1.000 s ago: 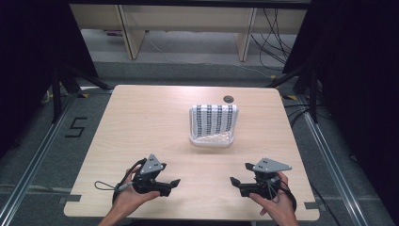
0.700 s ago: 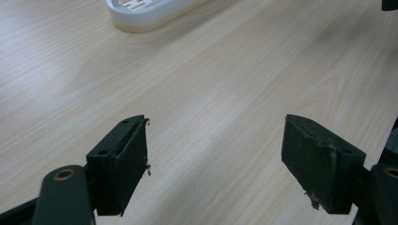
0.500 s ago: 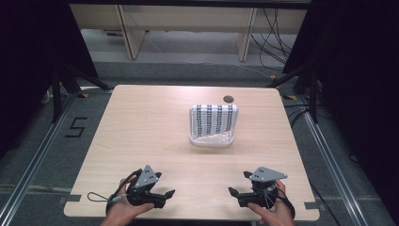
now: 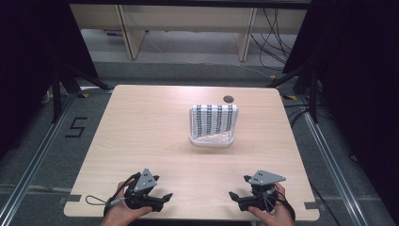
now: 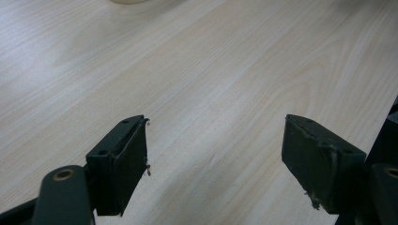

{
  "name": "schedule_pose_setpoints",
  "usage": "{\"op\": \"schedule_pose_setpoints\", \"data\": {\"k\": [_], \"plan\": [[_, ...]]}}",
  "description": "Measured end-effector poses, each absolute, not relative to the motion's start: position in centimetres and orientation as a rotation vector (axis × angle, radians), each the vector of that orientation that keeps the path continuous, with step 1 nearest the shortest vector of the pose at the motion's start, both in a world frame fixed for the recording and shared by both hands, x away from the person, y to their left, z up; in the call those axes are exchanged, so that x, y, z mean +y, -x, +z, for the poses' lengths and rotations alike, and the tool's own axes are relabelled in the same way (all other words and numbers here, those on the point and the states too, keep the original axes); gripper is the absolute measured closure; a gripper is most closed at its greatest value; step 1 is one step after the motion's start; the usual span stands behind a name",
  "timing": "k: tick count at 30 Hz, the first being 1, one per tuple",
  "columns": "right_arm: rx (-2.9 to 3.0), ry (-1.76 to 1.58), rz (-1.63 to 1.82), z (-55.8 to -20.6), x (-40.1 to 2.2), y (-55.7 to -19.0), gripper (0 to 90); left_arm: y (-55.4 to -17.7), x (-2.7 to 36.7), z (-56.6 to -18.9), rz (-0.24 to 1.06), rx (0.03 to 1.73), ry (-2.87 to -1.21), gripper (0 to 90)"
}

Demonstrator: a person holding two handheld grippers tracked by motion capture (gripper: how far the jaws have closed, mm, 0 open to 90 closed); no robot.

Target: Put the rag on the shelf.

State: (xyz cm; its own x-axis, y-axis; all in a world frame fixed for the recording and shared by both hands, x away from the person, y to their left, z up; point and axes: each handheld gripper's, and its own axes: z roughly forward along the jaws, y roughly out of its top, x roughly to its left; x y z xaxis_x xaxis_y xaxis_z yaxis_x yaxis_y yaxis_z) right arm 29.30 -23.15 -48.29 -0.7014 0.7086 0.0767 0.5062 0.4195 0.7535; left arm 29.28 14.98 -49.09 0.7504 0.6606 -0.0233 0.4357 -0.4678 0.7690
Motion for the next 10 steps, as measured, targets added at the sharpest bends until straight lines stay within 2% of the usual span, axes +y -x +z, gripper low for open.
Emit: {"op": "schedule_pose_setpoints", "data": {"k": [10], "plan": [[2.414, -1.093, 1.15, -48.27, -23.48, -29.41, 18.8, -29.33, 15.01, -49.19, 0.343, 0.819, -2.142, 22.2]]}}
